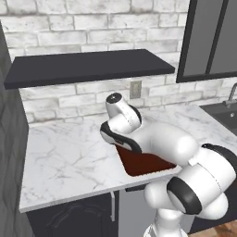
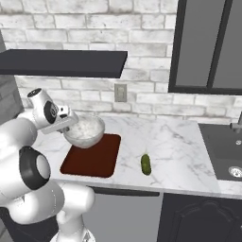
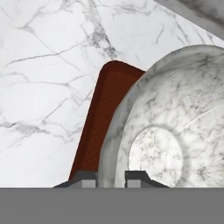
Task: Place the two vegetables and bowl onto the tray for setting up a vegetable dip station.
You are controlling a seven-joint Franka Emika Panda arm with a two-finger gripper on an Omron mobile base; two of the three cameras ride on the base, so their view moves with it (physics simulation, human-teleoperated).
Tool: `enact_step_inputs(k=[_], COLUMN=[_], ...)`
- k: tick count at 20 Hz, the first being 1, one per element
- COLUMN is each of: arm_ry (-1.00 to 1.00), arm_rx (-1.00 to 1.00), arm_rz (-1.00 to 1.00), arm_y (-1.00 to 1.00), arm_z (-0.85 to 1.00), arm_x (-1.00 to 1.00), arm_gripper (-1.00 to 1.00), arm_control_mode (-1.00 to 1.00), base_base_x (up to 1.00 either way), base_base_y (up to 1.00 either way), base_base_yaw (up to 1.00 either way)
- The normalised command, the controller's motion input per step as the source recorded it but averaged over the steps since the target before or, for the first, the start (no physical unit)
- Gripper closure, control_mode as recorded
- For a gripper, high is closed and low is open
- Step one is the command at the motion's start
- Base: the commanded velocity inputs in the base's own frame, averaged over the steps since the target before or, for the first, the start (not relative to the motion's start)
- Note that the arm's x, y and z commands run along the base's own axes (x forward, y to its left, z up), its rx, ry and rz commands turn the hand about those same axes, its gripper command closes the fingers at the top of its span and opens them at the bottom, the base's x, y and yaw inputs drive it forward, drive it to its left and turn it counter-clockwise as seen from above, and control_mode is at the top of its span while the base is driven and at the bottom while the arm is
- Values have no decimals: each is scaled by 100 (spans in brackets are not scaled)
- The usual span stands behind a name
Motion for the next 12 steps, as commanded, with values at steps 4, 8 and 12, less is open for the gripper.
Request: enact_step_inputs(k=[4,8,12], arm_ry=[0,0,0], arm_rx=[0,0,0], arm_rz=[0,0,0], arm_y=[4,5,7], arm_z=[-19,-17,-19], arm_x=[25,22,11], arm_gripper=[100,100,100], arm_control_mode=[-100,-100,-100], base_base_x=[0,0,0], base_base_y=[0,0,0], base_base_yaw=[0,0,0])
